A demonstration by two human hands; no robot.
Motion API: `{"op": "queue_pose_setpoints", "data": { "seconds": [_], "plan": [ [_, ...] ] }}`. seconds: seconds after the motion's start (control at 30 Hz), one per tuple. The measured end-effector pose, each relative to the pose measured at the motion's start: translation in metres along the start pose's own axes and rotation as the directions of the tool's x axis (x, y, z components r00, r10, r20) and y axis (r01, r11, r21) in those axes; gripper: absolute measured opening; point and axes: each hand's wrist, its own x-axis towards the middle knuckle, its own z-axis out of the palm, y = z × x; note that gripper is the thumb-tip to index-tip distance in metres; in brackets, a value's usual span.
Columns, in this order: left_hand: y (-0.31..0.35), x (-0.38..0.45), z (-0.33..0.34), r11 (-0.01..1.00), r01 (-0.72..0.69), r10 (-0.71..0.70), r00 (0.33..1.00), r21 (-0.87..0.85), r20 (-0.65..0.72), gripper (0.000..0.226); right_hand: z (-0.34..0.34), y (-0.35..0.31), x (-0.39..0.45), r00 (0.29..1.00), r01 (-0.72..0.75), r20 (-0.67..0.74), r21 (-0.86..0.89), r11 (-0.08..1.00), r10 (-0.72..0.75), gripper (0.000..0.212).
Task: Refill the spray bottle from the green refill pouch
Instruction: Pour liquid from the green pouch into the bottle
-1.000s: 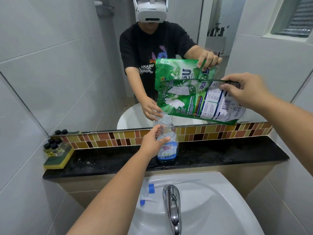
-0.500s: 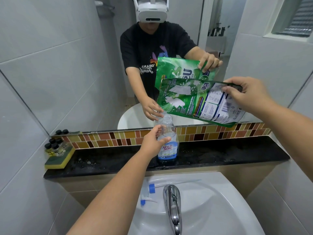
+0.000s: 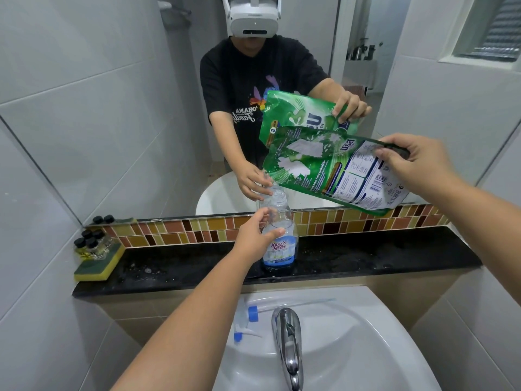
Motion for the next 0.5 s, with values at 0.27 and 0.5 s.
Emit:
{"op": "queue_pose_setpoints", "data": {
  "seconds": [0.27, 0.5],
  "plan": [
    [-0.001, 0.001, -0.001, 1.000, -0.010, 0.009, 1.000, 0.009, 0.011, 0.057, 0.004, 0.009, -0.011, 0.997, -0.084, -0.001, 0.030, 0.996, 0.084, 0.009],
    [0.001, 0.000, -0.001, 1.000, -0.010, 0.010, 1.000, -0.005, 0.005, 0.051, 0.003, 0.010, -0.014, 0.994, -0.107, -0.017, 0.049, 0.993, 0.108, 0.008]
  ]
}}
